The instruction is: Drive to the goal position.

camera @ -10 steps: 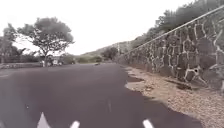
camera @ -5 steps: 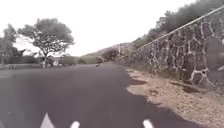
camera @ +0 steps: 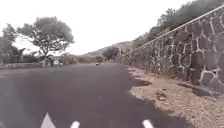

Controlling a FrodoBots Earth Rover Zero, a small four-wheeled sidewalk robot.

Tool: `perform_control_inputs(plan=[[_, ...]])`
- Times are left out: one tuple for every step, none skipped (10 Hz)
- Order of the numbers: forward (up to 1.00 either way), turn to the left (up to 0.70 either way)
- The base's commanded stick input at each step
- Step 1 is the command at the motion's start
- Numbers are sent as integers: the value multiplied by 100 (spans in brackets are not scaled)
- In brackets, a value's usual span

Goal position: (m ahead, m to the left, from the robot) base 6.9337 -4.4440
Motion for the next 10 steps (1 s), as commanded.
perform_control_inputs(plan=[[50, 0], [50, 0], [50, 0], [50, 0], [50, 0], [50, 0], [50, 0], [50, 0], [50, 0], [50, 0]])
